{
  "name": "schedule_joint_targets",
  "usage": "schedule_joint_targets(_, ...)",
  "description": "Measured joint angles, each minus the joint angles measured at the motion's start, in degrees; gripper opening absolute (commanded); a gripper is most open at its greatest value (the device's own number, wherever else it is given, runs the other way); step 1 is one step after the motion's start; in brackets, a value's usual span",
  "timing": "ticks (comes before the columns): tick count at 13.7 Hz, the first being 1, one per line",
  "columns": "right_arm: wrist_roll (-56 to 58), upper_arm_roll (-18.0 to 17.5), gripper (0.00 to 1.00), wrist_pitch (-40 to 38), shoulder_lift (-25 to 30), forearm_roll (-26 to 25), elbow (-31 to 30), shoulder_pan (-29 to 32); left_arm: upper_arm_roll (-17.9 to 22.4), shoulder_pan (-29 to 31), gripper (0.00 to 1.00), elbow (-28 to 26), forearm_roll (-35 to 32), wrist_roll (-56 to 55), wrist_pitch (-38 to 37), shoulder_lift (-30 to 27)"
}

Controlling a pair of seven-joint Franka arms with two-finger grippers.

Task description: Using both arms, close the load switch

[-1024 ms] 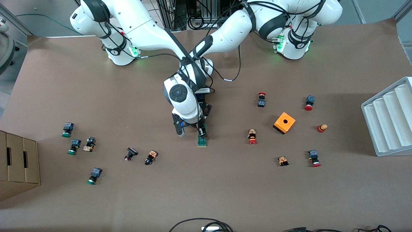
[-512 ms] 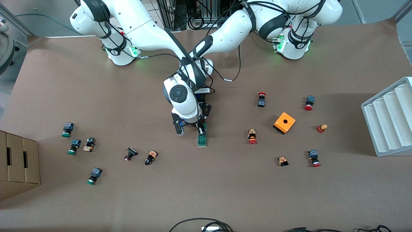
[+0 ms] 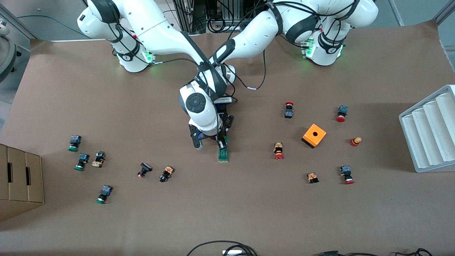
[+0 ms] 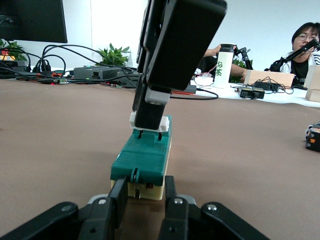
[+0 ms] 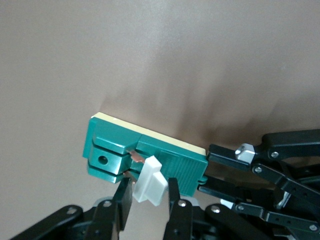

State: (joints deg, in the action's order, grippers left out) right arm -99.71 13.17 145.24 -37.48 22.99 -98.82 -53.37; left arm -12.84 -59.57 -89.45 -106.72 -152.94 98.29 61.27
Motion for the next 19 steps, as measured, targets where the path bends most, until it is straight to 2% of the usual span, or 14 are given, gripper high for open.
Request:
schedule_joint_targets(7, -0.04, 0.02, 0.29, -0.13, 0.53, 0.44, 0.70, 1.27, 0.00, 0.01, 0.38, 0.00, 0.00, 0.00, 0.00, 0.00)
schedule_joint_targets(19, 0.23, 0.21, 0.30, 0.24, -3.48, 0.44, 6.54, 4.26, -0.01, 0.01, 0.38, 0.01, 0.00, 0.00, 0.00, 0.01)
